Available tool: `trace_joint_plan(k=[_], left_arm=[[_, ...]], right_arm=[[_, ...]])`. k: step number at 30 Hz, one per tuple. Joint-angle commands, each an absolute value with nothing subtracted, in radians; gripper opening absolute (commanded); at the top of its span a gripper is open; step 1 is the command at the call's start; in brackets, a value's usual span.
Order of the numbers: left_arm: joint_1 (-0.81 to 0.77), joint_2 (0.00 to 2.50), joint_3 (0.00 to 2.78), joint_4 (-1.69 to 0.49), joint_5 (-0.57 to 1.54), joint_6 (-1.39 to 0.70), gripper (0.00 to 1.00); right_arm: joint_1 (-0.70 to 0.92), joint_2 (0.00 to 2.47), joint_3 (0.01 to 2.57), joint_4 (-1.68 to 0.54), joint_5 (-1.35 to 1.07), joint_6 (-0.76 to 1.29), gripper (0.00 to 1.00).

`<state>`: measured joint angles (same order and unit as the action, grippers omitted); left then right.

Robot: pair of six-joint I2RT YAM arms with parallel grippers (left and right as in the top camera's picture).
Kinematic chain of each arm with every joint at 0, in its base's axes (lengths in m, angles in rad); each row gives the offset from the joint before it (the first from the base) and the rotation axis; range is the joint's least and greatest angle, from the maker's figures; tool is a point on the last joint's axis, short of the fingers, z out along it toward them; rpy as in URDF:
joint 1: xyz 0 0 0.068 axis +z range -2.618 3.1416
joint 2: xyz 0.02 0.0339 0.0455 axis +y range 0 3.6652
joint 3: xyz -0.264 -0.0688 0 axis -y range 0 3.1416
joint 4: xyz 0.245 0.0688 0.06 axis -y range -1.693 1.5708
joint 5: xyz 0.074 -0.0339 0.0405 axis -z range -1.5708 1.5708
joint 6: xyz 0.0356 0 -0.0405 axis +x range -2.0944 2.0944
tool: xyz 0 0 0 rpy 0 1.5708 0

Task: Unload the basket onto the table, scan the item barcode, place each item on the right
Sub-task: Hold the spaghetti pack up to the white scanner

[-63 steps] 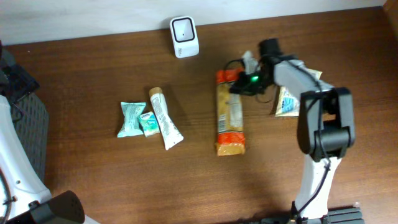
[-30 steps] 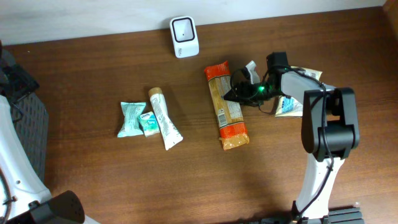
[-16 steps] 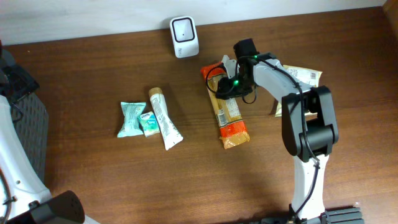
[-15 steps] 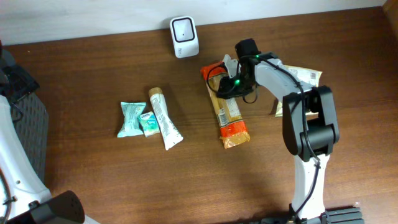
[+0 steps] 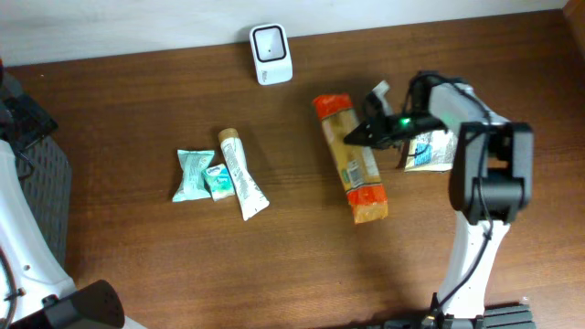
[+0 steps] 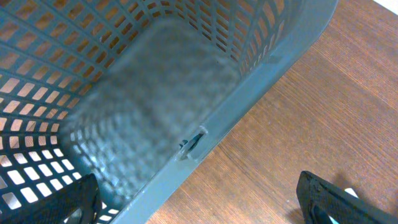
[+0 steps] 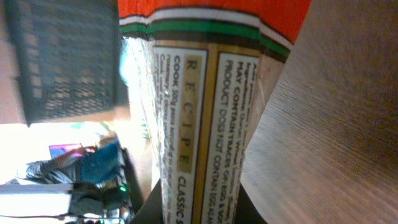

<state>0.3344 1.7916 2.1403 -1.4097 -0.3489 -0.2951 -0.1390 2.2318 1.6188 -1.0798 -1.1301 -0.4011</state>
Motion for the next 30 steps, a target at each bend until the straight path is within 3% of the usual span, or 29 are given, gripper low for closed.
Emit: trace_joint_plan(k=[1, 4, 8, 13, 16, 18, 21, 23, 30], left_arm=[[0.337, 1.787, 2.148, -1.408, -0.356, -0.298, 0.99], [0.337, 1.787, 2.148, -1.408, -0.356, -0.298, 0.99], [0.337, 1.787, 2.148, -1.408, -0.356, -0.298, 0.99], [0.337, 1.787, 2.148, -1.408, -0.356, -0.298, 0.99], [0.337, 1.787, 2.148, -1.408, -0.356, -0.298, 0.99], [0.337, 1.787, 2.148, -1.408, -0.356, -0.298, 0.99], [0.337, 1.787, 2.148, -1.408, -0.356, -0.298, 0.99], [0.337, 1.787, 2.148, -1.408, -0.356, -0.298, 0.99], [0.337, 1.787, 2.148, -1.408, -0.356, -0.298, 0.99]], right_arm=[[-0.165, 1.976, 1.652, -1.086, -1.380, -0.456, 0.04], [-0.167, 1.816, 1.657, -1.066, -1.376, -0.447, 0.04], [-0.163, 1.697, 1.657, -0.886, -1.222, -0.174, 0.04], [-0.163, 1.650, 1.657, -0.728, -1.217, 0.023, 0.04], [-0.072, 1.642, 1.691, -0.722, -0.944, 0.065, 0.04], [0.053, 1.642, 1.734, -0.719, -0.604, 0.064, 0.04], [0.278, 1.662, 1.746, -0.599, -0.077, -0.061, 0.04], [0.380, 1.712, 1.746, -0.461, 0.134, -0.185, 0.04], [0.464, 1.985, 1.746, 0.064, 0.222, -0.836, 0.04]])
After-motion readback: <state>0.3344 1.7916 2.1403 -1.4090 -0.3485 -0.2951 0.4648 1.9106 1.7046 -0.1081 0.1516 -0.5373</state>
